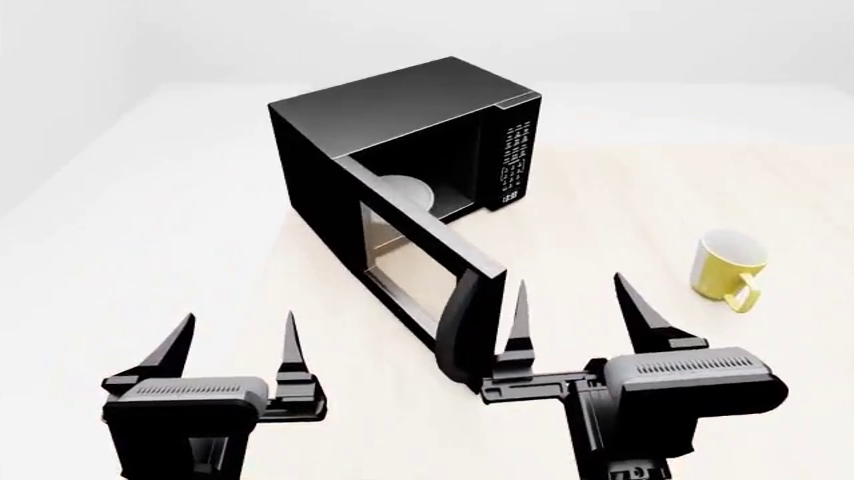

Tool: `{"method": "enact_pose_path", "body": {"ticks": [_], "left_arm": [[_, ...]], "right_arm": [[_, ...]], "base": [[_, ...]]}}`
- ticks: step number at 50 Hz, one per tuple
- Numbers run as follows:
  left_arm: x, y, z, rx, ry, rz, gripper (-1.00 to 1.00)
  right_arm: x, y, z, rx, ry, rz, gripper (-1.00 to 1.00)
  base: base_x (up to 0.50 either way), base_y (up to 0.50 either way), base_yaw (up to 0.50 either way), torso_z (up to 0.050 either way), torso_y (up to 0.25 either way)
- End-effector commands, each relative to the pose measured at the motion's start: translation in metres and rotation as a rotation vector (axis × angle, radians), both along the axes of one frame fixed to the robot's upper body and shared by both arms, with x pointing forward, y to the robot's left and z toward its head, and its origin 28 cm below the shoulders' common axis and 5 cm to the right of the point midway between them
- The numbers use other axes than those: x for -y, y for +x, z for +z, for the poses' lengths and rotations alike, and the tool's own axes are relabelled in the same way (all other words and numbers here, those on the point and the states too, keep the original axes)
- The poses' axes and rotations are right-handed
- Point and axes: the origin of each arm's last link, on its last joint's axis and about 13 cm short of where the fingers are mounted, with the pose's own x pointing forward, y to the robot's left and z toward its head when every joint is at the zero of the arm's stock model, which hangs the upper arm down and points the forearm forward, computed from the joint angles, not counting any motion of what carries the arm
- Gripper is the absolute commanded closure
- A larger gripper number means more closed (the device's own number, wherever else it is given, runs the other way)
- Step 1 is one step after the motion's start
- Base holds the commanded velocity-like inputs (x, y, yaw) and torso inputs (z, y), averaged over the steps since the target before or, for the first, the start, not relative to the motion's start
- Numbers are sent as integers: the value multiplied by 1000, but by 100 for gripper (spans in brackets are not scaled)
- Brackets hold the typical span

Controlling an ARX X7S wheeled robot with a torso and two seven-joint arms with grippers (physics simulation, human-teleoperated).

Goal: Close the microwave.

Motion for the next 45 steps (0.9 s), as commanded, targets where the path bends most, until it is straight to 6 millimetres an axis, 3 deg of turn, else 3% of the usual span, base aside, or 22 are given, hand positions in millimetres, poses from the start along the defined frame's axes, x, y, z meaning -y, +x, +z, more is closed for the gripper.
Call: {"method": "enact_pose_path", "body": {"ticks": [1,13,27,34,45], "left_arm": [[-1,1,0,-1,2,3,-100],[0,2,1,-2,4,2,-100],[-1,3,0,-1,3,8,-100],[-1,2,0,0,1,10,-100],[-1,2,-1,-3,2,9,-100]], "right_arm": [[1,-1,8,1,-6,-24,-100],[10,-2,24,27,-42,-63,-100],[17,5,39,58,-59,-112,-100],[16,6,45,80,-76,-117,-100],[18,8,51,84,-78,-136,-100]], "base": [[0,0,0,0,0],[5,0,0,0,0],[439,0,0,0,1],[15,0,0,0,0],[54,468,0,0,0]]}}
